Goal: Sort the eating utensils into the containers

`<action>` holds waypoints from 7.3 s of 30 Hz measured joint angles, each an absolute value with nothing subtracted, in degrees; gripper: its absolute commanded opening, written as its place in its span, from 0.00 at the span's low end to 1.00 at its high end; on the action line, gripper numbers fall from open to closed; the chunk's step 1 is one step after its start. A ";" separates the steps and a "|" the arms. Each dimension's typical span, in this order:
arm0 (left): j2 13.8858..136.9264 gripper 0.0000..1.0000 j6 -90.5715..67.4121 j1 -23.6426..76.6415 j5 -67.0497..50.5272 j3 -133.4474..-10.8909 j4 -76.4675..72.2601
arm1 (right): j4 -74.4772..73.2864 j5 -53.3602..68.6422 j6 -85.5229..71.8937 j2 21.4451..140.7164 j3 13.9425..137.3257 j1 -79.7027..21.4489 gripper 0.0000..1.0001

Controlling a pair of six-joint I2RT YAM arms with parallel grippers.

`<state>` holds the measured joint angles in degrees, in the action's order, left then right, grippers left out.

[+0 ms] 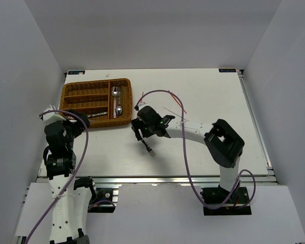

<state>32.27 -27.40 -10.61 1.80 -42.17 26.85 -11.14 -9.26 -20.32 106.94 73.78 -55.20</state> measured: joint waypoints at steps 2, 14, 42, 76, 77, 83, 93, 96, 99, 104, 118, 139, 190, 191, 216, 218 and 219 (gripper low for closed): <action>32.03 0.98 -27.42 -10.55 0.73 -40.45 27.05 | -10.98 -9.63 -20.18 109.95 75.94 -55.79 0.76; 32.49 0.98 -27.88 -9.23 -3.20 -39.48 26.55 | -11.11 -11.90 -17.61 116.22 77.84 -57.14 0.00; 50.70 0.82 -51.79 7.49 -30.30 -30.50 -4.78 | -3.20 1.52 -20.88 91.20 69.25 -57.89 0.00; 86.37 0.00 -68.45 -18.20 6.13 -55.40 -2.74 | 0.43 -0.12 -21.89 63.51 49.25 -45.12 0.89; 89.19 0.00 -68.75 -19.46 5.96 -56.99 -3.68 | -0.01 -0.36 -21.69 62.33 48.64 -44.69 0.89; 101.80 0.10 -69.47 -23.55 3.57 -63.83 -6.15 | -0.78 -1.10 -20.12 58.59 46.13 -43.00 0.89; 108.38 0.65 -69.78 -23.44 -3.55 -65.25 -10.59 | -1.74 -0.54 -18.15 62.00 46.04 -41.78 0.89; 108.36 0.75 -69.38 -23.44 -4.69 -65.25 -10.33 | -1.69 0.23 -17.93 64.01 46.06 -41.63 0.89; 107.55 0.98 -68.01 -23.44 -5.37 -65.43 -9.06 | -1.78 0.58 -17.67 66.48 46.24 -41.58 0.89; 104.01 0.98 -63.70 -23.44 -4.89 -68.51 -0.16 | -2.90 0.82 -16.21 73.89 50.22 -41.58 0.89; 72.60 0.98 -47.13 -23.33 -6.55 -64.40 12.47 | -10.39 -0.30 1.76 103.88 75.99 -41.01 0.56; 64.77 0.98 -32.69 -19.42 -9.69 -49.23 20.08 | -17.80 4.86 17.37 119.37 85.84 -40.47 0.43; 70.96 0.00 -57.25 19.97 -21.69 -40.16 -28.29 | -18.41 4.67 -3.53 86.43 77.06 -51.83 0.00; 70.96 0.00 -57.45 19.64 -21.45 -40.14 -28.01 | -18.55 4.54 -3.55 86.78 77.56 -51.90 0.08; 93.54 0.00 -61.10 -25.36 -7.75 -63.00 -5.72 | -14.92 -4.75 -5.63 68.93 62.50 -42.59 0.89; 98.21 0.00 -61.58 -25.39 -8.32 -64.45 -6.50 | -14.92 -4.54 -5.63 68.93 62.04 -42.41 0.89; 99.66 0.10 -61.73 -25.39 -8.43 -64.55 -6.48 | -14.94 -4.43 -5.63 68.93 62.02 -42.39 0.89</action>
<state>99.66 -61.73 -25.39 -8.43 -64.55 -6.48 -14.94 -4.43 -5.63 68.93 62.02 -42.39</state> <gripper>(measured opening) 0.193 0.894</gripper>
